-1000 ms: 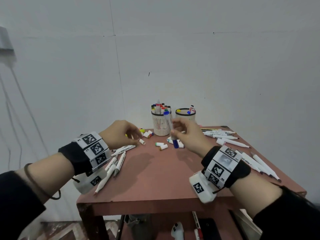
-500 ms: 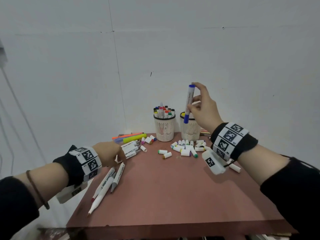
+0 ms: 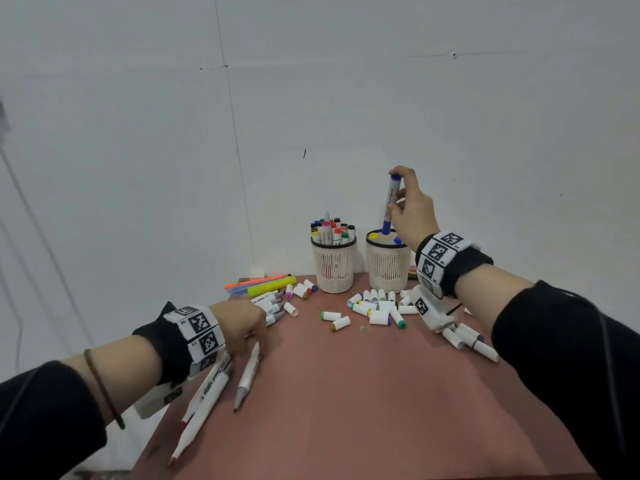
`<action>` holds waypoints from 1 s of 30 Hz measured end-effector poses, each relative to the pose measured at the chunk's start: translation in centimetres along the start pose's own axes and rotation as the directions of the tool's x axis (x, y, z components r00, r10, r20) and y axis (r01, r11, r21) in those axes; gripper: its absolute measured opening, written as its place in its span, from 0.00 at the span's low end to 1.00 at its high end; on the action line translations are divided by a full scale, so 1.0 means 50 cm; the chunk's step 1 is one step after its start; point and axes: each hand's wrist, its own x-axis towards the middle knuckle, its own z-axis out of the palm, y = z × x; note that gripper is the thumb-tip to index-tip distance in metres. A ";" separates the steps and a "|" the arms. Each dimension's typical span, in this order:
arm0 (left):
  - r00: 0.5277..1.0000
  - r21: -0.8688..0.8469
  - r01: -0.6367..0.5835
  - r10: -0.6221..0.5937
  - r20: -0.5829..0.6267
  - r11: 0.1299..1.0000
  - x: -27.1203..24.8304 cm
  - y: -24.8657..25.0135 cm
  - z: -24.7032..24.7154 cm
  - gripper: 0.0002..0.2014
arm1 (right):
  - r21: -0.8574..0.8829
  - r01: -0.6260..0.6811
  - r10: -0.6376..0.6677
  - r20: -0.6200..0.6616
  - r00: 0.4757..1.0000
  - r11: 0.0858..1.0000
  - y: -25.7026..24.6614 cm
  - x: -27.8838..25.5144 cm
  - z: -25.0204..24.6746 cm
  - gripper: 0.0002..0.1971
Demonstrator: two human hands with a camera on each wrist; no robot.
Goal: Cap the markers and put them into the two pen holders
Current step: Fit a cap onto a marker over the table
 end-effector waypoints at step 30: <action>0.774 -0.708 -0.267 -0.293 -0.562 0.654 -0.076 0.119 -0.065 0.12 | -0.471 0.124 0.093 0.411 0.907 0.873 0.050 -0.013 -0.024 0.15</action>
